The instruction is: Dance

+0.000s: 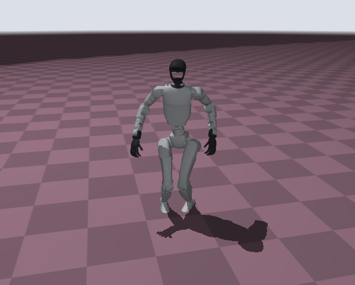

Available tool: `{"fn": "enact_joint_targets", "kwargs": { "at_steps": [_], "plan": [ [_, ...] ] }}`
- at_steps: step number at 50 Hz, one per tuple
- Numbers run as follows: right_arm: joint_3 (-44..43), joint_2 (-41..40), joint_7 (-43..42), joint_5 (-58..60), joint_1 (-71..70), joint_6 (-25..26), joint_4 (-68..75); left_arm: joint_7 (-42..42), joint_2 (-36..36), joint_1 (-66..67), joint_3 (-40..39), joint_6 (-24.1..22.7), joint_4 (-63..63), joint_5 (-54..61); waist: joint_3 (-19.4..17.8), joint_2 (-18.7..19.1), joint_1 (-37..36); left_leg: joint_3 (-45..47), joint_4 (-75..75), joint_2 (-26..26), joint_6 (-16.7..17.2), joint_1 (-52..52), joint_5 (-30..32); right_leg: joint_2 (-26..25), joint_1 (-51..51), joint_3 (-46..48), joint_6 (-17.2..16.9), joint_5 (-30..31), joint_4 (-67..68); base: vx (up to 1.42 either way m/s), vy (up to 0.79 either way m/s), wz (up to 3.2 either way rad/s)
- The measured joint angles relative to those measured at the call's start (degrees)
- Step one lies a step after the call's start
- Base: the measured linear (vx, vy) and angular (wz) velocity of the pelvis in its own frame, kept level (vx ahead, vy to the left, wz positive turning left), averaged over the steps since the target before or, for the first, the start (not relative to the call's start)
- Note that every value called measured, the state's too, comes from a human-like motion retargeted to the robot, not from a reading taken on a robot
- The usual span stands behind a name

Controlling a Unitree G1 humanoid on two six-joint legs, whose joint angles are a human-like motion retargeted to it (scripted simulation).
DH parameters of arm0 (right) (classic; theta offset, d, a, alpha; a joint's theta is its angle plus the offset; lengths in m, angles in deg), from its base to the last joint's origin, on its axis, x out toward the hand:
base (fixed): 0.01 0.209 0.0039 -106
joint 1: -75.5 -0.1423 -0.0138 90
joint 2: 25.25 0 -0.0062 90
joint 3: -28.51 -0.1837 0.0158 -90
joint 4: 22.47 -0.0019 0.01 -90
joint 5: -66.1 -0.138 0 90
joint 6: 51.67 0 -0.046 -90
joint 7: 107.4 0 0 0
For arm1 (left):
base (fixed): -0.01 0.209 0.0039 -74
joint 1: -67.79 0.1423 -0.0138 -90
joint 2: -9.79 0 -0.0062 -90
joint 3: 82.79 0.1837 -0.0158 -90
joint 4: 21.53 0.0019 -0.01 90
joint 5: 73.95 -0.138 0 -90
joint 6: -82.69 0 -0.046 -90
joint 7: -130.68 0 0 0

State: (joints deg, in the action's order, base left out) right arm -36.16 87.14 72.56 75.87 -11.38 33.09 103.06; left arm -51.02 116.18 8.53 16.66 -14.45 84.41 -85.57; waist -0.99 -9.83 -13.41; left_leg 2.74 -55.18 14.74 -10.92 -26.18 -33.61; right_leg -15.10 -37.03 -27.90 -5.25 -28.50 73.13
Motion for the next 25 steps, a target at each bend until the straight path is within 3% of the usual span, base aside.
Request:
{"fn": "enact_joint_targets", "kwargs": {
  "at_steps": [3,8,10,15,18,20,22,25],
  "plan": [
    [-11.6,0.4,-4.9,-6.2,2.6,0.6,1.6,-2.1,0.8,-1.4,1.8,-0.3,9.8,-3.6,1.4,-3.0,8.3,7.7,9.9,-0.2,-0.5,5.0,-0.7,-0.1,-3.4,-0.9,-2.3,0.5,1.2,-0.06,0.12,-4.51],
    [-21.7,-2.7,-6.6,-14.9,4.2,0.5,0.5,-5.4,-4.0,-4.6,2.4,2.1,28.0,-3.0,4.0,-6.2,18.5,21.5,16.5,-1.7,0.0,9.4,-0.2,10.1,-8.8,7.7,-1.5,-1.7,7.1,-0.15,-0.03,-4.05],
    [-22.6,-4.8,-4.8,-17.2,4.7,0.6,-0.3,-6.2,-7.7,-8.6,1.4,2.9,38.0,-0.5,5.4,-6.1,21.3,25.3,23.0,-0.9,-0.2,13.5,0.6,15.3,-8.2,11.0,-0.6,-3.4,7.5,-0.09,-0.14,-3.58],
    [-21.3,-10.8,0.1,-18.7,6.6,1.2,1.8,-6.9,-14.1,-14.1,-2.3,4.8,48.8,8.8,7.6,-6.5,25.7,32.5,27.0,-1.1,2.0,18.5,2.1,28.3,-2.7,16.6,0.4,-7.3,3.6,-0.03,-0.27,-3.26],
    [-19.2,-13.5,2.8,-19.0,7.0,1.3,5.1,-6.9,-15.0,-16.7,-4.7,4.3,49.6,16.5,7.3,-5.8,26.7,33.9,24.5,-3.7,3.2,21.3,1.0,30.5,2.8,19.5,0.0,-9.8,-1.2,0.05,-0.33,-2.89],
    [-18.2,-14.6,3.9,-19.0,7.2,1.4,7.2,-7.0,-14.6,-17.6,-6.2,3.8,47.6,21.3,7.2,-5.4,27.1,33.8,18.4,-6.8,3.8,20.5,-0.7,29.7,5.3,19.6,-1.0,-12.1,-3.6,0.07,-0.31,-2.47],
    [-17.3,-14.9,4.7,-18.7,7.0,1.4,9.5,-7.5,-13.5,-18.0,-7.3,3.4,44.2,25.6,6.0,-3.2,26.5,31.8,9.0,-12.8,4.3,18.2,-4.5,25.7,7.9,20.2,-1.3,-13.1,-6.1,0.09,-0.23,-2.56],
    [-16.7,-14.1,5.4,-18.0,5.6,1.1,13.2,-8.8,-12.1,-18.5,-8.2,3.4,38.1,31.0,3.3,6.7,23.3,24.6,-7.3,-28.4,5.8,11.4,-12.1,12.2,10.9,22.8,0.0,-9.9,-12.9,0.05,-0.19,-2.77]
  ]
}}
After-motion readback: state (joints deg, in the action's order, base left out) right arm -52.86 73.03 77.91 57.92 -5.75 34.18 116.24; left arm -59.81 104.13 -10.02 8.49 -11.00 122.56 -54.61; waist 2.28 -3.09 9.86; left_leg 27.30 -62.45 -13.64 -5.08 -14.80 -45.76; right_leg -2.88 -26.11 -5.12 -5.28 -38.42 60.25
